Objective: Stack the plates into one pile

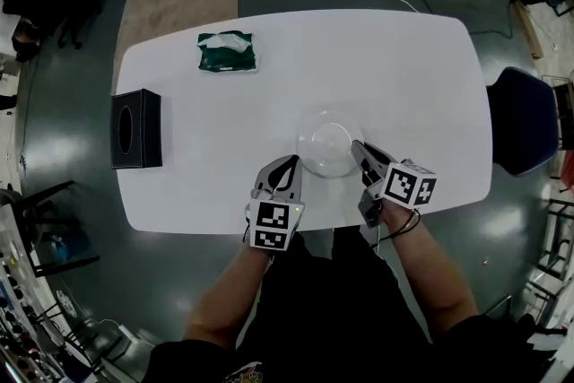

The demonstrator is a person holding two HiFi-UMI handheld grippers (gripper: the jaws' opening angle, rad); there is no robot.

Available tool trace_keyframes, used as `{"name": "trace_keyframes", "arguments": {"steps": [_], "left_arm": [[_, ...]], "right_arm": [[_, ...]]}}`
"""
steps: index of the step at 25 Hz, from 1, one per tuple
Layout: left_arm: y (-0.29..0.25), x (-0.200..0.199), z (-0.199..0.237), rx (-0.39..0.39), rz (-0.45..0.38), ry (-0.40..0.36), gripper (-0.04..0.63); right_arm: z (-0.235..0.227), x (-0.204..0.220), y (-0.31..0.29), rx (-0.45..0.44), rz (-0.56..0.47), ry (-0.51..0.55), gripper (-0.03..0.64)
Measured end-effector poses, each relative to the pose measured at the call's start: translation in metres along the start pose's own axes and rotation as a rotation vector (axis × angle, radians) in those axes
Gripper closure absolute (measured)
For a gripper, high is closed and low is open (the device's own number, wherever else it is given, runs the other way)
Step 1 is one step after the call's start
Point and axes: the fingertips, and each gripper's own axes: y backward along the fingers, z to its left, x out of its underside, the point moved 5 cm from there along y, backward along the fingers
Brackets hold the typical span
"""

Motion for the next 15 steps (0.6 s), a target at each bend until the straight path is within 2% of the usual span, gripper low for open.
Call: {"name": "trace_keyframes", "arguments": {"steps": [4,7,15], "left_arm": [[0.000,0.003,-0.003,0.014,0.007,-0.007,0.577],[0.001,0.003,-0.004,0.020,0.010,-0.011,0.577],[0.005,0.003,-0.006,0.019,0.009,-0.020,0.577]], "right_arm": [[-0.010,0.006,0.001,0.032,-0.003,-0.022,0.584],[-0.017,0.008,0.000,0.074,0.007,0.002,0.570],[-0.020,0.010,-0.008,0.185,0.058,0.200,0.522]]}}
